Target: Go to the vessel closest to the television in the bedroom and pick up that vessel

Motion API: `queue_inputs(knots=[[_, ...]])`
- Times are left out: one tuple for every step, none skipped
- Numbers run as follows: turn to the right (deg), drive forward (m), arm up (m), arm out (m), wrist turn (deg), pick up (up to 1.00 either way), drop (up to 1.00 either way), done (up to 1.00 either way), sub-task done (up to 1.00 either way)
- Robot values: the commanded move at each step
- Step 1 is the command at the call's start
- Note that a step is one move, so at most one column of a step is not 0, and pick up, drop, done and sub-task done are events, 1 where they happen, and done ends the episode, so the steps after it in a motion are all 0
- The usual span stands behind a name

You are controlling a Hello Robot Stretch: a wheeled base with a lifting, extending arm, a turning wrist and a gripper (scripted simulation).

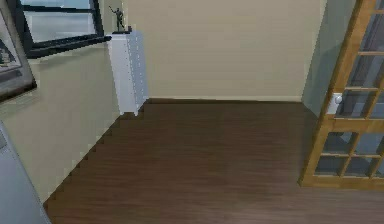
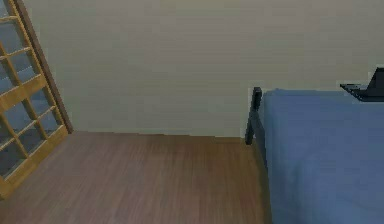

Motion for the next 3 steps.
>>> queue_inputs(knots=[[3.0,0.0,0.0,0.0,0.0,0.0,0.0,0.0,0.0],[0.0,0.2,0.0,0.0,0.0,0.0,0.0,0.0,0.0],[-45.0,0.0,0.0,0.0,0.0,0.0,0.0,0.0,0.0]])
